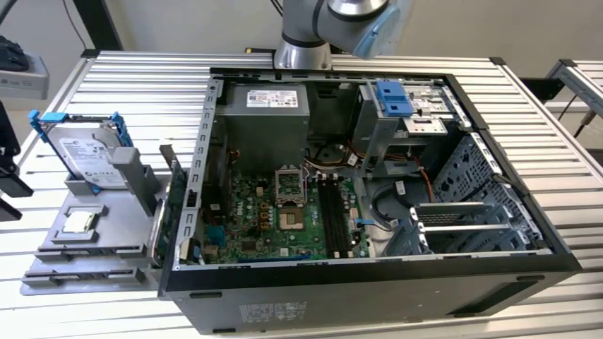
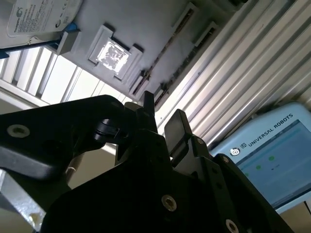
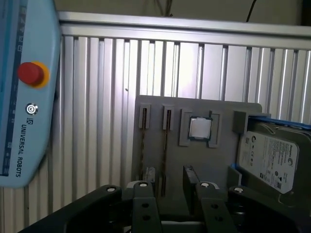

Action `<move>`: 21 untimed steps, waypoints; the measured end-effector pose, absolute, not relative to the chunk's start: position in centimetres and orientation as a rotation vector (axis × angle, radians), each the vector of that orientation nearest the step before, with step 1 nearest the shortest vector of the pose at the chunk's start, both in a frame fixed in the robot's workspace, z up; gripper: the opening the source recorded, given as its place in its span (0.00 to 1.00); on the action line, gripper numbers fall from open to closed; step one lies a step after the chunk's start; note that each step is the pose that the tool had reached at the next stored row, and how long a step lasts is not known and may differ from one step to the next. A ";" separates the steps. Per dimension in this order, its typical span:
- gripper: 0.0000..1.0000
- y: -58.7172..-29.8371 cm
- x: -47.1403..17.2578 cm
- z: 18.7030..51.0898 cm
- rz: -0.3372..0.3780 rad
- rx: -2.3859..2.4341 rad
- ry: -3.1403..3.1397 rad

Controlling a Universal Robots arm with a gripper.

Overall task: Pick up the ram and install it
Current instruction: 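Pick up the ram and move it above insertion slot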

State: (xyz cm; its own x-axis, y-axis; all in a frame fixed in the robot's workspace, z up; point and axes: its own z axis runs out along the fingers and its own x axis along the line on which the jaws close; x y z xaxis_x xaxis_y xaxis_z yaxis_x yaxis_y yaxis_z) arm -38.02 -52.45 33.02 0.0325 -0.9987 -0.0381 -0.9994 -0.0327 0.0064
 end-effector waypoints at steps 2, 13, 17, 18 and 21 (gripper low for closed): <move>1.00 -52.5 -38.0 32.9 0.050 -2.241 2.169; 1.00 -52.5 -38.0 32.7 0.050 -2.241 2.169; 1.00 -52.4 -38.0 32.4 0.050 -2.241 2.170; 1.00 -52.4 -38.0 32.4 0.050 -2.241 2.170; 1.00 -52.4 -38.0 32.1 0.050 -2.241 2.170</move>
State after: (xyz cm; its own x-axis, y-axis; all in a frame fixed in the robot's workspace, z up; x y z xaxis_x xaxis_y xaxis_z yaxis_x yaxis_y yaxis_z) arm -38.03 -52.45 32.06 0.0324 -0.9988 -0.0380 -0.9994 -0.0326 0.0065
